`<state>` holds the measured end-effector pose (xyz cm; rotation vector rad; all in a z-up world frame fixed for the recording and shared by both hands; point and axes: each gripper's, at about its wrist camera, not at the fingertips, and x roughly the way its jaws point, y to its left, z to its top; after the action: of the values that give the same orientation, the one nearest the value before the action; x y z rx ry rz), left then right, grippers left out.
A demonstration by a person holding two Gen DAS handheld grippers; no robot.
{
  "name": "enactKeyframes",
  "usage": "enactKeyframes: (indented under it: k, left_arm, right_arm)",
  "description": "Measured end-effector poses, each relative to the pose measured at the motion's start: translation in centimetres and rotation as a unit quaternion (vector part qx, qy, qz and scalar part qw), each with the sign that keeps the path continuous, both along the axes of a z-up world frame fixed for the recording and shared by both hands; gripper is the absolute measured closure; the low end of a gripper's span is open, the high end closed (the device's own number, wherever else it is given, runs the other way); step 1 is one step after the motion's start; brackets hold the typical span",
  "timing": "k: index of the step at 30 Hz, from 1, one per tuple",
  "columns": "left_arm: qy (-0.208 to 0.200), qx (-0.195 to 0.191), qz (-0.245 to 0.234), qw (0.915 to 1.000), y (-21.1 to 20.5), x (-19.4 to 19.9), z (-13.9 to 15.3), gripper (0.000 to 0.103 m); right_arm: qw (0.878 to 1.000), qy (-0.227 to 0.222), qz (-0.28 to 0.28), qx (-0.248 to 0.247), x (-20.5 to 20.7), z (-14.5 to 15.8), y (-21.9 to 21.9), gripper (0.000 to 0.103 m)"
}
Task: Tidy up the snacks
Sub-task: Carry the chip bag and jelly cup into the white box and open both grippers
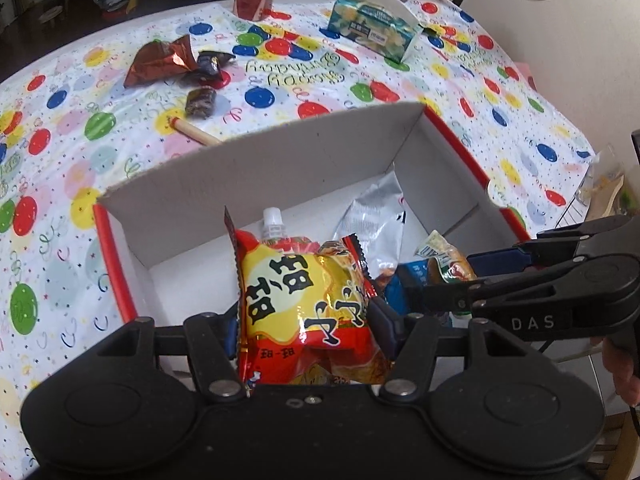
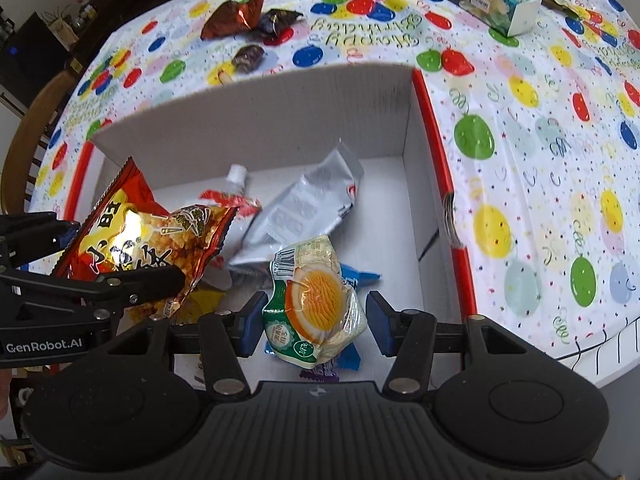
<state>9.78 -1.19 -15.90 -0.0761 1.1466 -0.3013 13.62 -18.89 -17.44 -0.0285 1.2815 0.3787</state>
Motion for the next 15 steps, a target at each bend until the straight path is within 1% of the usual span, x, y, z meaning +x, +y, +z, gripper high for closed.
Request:
enactKeyframes:
  k: [9,15]
  left_arm:
    - [0.005,0.000,-0.017,0.9999,-0.5,-0.2,-1.3,0.043]
    - [-0.001,0.010,-0.025,0.9996,-0.8,-0.5,-1.7,0.043]
  right_arm:
    - [1.000,0.007,0.006,-0.008,-0.6,-1.1,0.2,0.050]
    - [1.000,0.013,0.006,-0.009,-0.8,-1.7,0.3,0.049]
